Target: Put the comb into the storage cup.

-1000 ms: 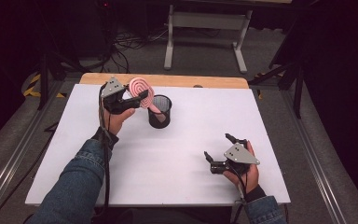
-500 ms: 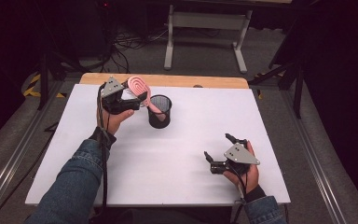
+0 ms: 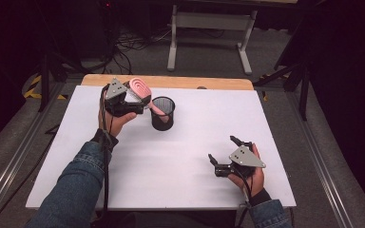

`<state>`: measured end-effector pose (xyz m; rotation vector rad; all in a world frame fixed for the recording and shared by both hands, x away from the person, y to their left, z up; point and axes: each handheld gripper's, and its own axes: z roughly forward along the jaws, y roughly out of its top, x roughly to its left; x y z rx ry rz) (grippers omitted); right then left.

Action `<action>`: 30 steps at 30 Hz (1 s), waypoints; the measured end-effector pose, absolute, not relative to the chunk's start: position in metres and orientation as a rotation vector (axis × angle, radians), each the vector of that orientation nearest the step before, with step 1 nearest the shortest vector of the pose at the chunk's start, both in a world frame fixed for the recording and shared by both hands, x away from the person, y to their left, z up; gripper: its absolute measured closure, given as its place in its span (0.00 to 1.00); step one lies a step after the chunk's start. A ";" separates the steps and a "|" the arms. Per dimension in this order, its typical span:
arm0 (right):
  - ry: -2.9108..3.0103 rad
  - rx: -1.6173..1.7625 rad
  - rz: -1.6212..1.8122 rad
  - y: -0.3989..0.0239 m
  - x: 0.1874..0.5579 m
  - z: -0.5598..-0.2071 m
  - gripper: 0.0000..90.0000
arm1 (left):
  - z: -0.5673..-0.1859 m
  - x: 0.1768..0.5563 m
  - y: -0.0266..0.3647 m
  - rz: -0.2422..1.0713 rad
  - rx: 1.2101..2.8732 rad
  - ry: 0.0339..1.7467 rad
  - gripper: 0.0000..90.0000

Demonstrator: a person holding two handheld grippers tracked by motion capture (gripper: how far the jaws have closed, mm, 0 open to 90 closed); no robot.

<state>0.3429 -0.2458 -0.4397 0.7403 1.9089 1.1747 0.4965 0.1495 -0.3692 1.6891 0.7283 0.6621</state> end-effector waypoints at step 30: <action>1.913 0.733 1.168 -0.244 0.342 -0.440 0.05 | -0.352 0.477 0.162 0.735 1.733 0.633 0.07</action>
